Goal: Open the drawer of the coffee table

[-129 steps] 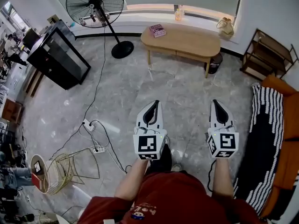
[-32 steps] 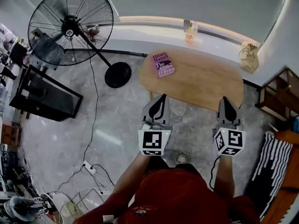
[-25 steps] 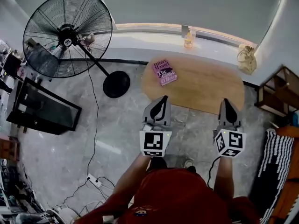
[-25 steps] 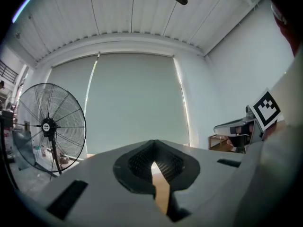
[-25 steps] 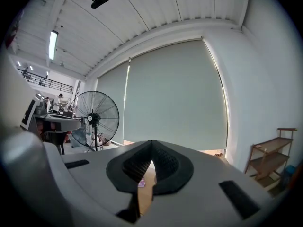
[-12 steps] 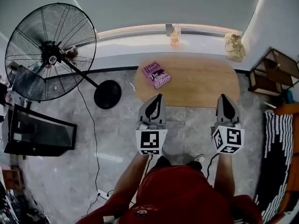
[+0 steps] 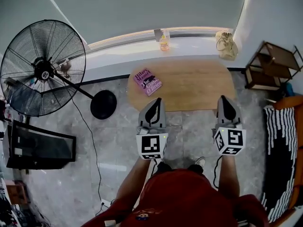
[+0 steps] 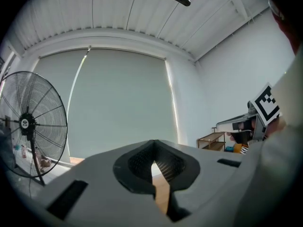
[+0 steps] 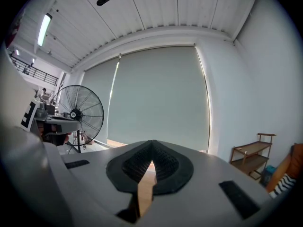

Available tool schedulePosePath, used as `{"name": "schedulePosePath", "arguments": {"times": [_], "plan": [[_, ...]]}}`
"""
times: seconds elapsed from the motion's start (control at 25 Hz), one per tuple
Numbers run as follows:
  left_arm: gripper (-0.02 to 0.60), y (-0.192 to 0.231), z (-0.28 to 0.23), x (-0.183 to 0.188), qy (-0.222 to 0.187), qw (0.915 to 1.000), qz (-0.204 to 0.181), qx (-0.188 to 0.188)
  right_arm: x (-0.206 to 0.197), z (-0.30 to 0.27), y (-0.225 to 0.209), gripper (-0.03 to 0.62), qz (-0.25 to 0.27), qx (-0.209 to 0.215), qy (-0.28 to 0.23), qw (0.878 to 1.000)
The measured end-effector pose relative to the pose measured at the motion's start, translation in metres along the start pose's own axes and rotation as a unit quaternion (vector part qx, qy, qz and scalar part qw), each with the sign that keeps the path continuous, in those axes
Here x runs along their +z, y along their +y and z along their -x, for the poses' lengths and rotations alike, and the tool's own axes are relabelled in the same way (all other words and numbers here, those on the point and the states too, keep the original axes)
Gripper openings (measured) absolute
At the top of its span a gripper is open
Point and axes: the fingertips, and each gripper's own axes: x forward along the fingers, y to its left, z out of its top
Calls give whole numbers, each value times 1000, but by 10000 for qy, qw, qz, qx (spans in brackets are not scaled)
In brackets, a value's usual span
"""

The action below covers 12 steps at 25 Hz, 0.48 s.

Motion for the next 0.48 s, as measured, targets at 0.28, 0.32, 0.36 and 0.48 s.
{"name": "schedulePosePath", "arguments": {"times": [0.28,0.32,0.36,0.48], "plan": [[6,-30,-10,-6,17,9997,-75,-217,-18,10,-21,-3,-76,-100,169,9998],[6,-33,-11,-9,38,9997,-76,-246,-22,11,-23,-3,-98,-109,204,9997],[6,-37,-12,-12,66,9996,-77,-277,-27,11,-25,-3,-120,-117,242,9996],[6,-45,-17,-28,174,9992,-104,-354,-45,10,-27,-3,-176,-119,399,9990]]}}
